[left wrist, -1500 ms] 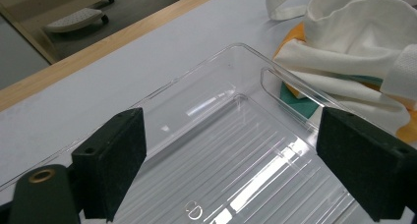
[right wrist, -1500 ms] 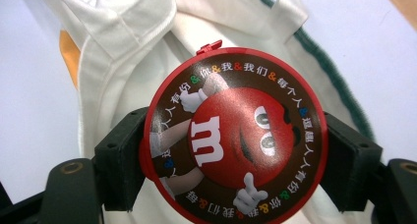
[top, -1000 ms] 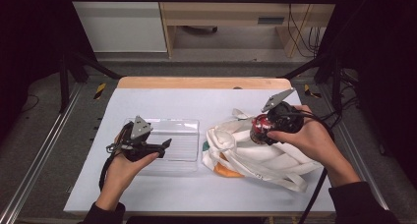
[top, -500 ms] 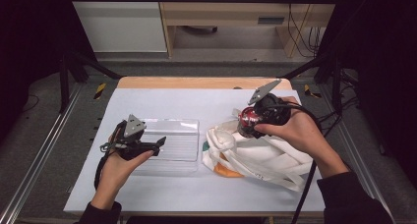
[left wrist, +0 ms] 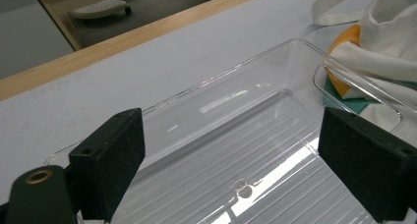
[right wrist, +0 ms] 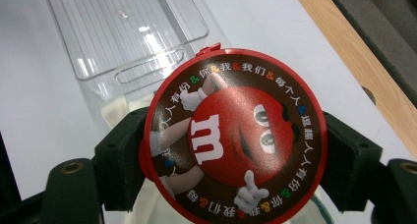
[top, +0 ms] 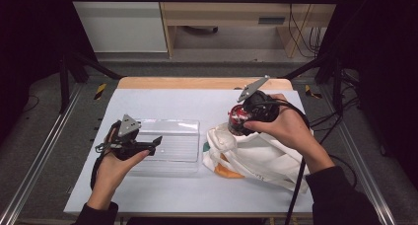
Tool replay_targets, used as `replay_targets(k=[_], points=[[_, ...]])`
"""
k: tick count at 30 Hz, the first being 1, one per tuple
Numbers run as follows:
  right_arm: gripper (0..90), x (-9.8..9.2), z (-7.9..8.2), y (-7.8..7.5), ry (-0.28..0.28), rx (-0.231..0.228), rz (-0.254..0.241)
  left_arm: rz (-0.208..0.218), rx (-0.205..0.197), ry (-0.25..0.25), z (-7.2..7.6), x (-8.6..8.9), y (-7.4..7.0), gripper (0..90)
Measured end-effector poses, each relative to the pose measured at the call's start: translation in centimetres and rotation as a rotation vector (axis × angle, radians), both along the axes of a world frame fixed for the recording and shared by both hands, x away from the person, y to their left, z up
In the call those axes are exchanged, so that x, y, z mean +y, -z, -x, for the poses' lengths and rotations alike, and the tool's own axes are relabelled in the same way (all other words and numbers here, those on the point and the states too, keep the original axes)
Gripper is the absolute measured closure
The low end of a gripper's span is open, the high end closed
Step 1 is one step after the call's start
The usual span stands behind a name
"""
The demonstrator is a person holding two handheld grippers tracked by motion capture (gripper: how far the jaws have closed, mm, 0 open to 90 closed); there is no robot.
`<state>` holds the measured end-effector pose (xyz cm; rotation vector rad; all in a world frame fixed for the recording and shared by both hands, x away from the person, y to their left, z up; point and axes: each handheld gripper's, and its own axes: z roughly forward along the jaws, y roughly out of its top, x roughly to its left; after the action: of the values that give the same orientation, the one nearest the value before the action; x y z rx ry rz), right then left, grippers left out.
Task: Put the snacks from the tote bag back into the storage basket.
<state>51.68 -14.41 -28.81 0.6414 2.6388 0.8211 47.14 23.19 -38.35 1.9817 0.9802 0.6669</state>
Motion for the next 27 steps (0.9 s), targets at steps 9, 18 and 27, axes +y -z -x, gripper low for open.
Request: replay_targets(k=[9,18,27], points=[[24.4,1.7,-0.2,-0.1,-0.028,-0.007,0.004,0.009,0.003,-0.022,0.4,1.0,0.1,10.1],[24.4,3.8,-0.9,0.1,-0.063,0.001,0.013,0.031,0.002,-0.049,0.8,2.1,0.2,9.8],[24.4,5.4,-1.2,0.3,-0.069,0.009,0.007,0.086,0.009,-0.014,0.7,2.5,0.0,9.6]])
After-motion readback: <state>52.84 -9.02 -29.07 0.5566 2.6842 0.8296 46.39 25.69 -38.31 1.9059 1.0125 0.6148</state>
